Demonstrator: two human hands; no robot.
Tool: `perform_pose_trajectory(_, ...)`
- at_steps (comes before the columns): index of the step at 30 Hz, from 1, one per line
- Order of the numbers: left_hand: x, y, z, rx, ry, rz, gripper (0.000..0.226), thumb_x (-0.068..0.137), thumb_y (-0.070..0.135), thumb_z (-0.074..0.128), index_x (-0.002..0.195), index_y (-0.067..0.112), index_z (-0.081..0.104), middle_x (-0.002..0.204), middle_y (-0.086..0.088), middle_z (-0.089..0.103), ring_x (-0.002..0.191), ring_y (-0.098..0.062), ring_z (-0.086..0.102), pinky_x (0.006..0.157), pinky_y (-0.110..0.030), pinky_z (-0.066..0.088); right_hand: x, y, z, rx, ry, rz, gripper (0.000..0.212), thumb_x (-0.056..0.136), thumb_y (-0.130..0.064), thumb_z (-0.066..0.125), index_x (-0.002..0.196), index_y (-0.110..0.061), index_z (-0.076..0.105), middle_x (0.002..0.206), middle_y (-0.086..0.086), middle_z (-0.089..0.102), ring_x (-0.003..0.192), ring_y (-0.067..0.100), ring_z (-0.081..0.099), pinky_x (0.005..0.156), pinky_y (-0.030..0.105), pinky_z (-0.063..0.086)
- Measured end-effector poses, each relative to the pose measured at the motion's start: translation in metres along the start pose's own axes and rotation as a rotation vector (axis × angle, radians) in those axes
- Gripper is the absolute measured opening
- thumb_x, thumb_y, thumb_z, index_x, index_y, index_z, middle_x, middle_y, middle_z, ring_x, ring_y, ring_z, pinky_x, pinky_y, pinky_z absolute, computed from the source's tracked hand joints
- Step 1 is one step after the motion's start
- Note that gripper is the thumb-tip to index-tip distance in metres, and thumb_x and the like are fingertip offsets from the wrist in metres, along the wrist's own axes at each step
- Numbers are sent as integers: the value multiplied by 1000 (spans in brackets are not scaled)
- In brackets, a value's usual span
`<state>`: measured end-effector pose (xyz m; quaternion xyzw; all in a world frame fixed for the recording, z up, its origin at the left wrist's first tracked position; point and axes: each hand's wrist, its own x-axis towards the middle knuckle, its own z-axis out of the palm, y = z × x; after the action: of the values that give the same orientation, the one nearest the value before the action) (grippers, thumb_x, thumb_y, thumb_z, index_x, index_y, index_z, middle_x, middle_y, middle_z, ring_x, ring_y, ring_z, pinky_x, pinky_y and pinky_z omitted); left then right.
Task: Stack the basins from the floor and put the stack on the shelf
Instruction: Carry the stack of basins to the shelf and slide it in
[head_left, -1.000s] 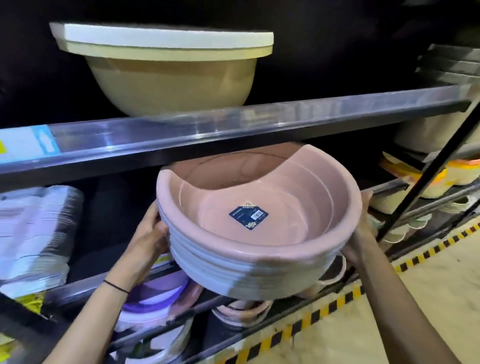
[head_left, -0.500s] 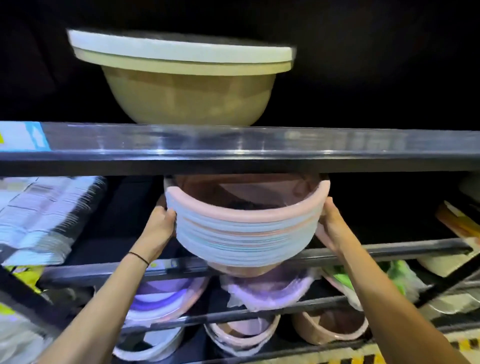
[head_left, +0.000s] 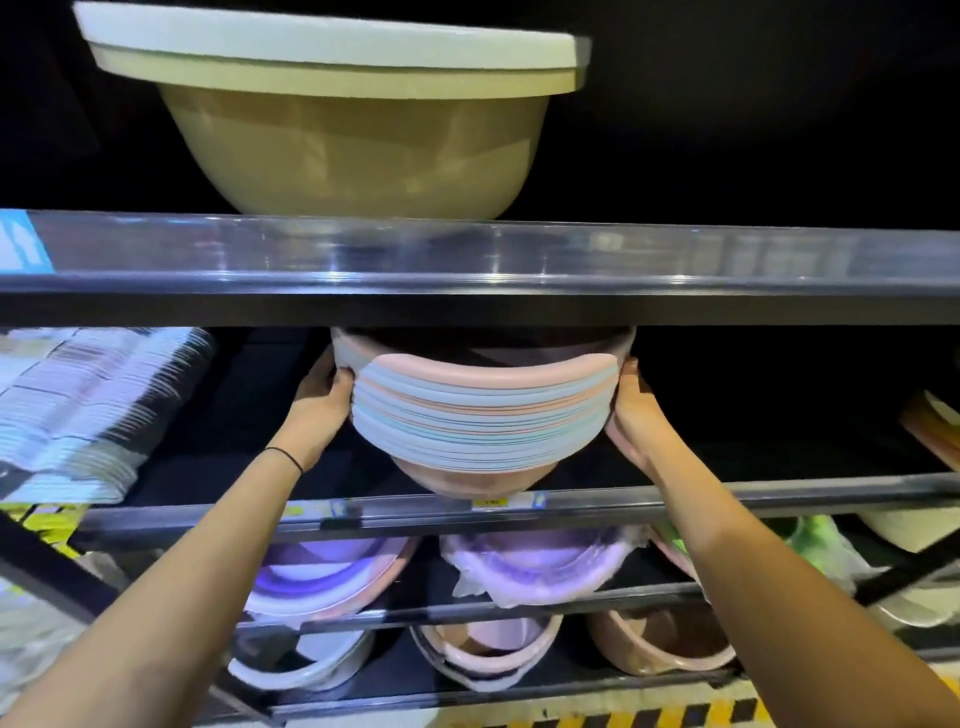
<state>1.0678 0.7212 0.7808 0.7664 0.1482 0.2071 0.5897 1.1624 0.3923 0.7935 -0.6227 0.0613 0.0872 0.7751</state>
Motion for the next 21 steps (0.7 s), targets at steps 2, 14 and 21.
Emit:
perform_pose_trajectory(2,-7,6,0,-4,12,-6,42,107,19,40,147,10,45,125,-1,57,114,-17,53,89,-16,42,-11,-1,1,-62,21,-38,40,103,-39,38,90,-9,61,84,-2,73,75,4,73,70,18,56)
perform_pose_trajectory(14,-38,26,20,-14,-52,111,67,70,2,87,119,19,46,107,12,66,88,14,67,74,-6,52,-41,-10,21,-420,-21,-320,37,69,-20,87,90,-14,58,86,-8,65,63,-12,64,52,5,46)
perform_pose_trajectory(21,-44,11,24,124,-91,37,57,66,8,91,107,13,51,118,-15,62,107,-20,64,93,-33,54,-41,20,10,-487,-34,-320,46,72,-13,85,96,-9,46,93,-6,59,77,-5,59,61,3,45)
